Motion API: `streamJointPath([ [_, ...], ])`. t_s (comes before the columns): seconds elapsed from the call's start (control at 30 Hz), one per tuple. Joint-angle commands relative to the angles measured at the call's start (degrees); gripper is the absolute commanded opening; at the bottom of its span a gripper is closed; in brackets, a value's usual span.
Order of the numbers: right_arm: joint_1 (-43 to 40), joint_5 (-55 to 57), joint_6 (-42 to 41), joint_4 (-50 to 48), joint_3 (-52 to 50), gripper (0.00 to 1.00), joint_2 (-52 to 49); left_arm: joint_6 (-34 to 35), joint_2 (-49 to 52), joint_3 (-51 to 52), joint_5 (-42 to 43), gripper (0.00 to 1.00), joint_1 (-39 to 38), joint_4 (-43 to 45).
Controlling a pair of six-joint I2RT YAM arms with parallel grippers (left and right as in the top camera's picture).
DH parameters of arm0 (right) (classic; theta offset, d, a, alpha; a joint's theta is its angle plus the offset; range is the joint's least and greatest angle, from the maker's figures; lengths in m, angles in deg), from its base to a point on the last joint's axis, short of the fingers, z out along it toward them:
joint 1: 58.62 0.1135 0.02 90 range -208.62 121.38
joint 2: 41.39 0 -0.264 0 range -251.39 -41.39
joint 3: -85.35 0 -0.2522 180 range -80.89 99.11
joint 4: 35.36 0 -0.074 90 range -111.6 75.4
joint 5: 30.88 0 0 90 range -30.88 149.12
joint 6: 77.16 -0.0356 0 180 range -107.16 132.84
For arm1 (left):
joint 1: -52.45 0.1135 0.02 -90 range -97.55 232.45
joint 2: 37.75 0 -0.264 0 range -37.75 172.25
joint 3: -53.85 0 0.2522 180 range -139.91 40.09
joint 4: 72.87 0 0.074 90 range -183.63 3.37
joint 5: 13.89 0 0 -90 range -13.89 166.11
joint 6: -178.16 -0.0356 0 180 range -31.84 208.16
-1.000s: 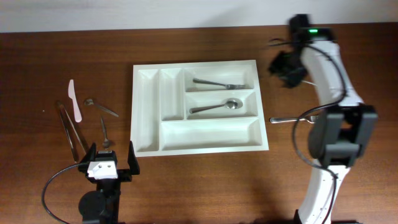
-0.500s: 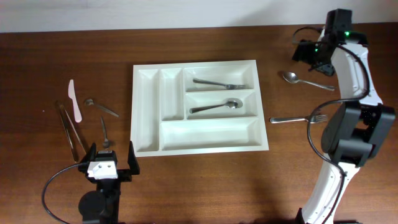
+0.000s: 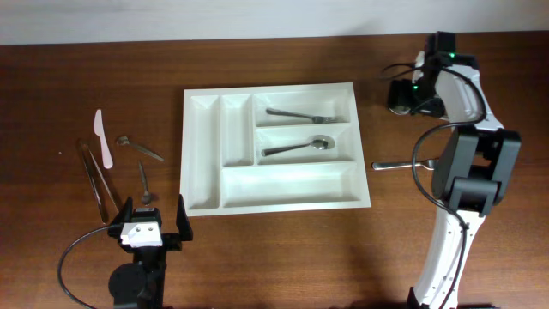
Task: Pack container
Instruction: 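Carry the spoon left and release it into the tray's middle compartment, then move the right gripper up to the remaining metal spoon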
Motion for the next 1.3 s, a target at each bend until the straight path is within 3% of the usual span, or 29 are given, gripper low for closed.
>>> streamJointPath([
  [0.0,2.51,-0.17,4.04,-0.11,0.74,0.93,0.33,-0.85,-0.33,0.35,0.02,0.99,0.28,-0.02],
  [0.8,2.97,6.40,4.00,-0.96,0.74,0.92,-6.19,-0.87,-0.33,0.35,0.02,0.99,0.28,-0.02],
  [1.07,2.93,6.51,3.96,-1.27,0.74,0.64,-6.45,-0.85,-0.33,0.35,0.02,0.99,0.28,-0.02],
  [1.13,2.99,6.51,3.96,-0.50,0.74,0.65,-6.45,-0.87,-0.33,0.35,0.02,0.99,0.28,-0.02],
  [1.27,2.93,6.05,3.74,0.50,1.99,0.76,-6.16,-0.87,-0.33,0.35,0.02,0.99,0.28,-0.02],
])
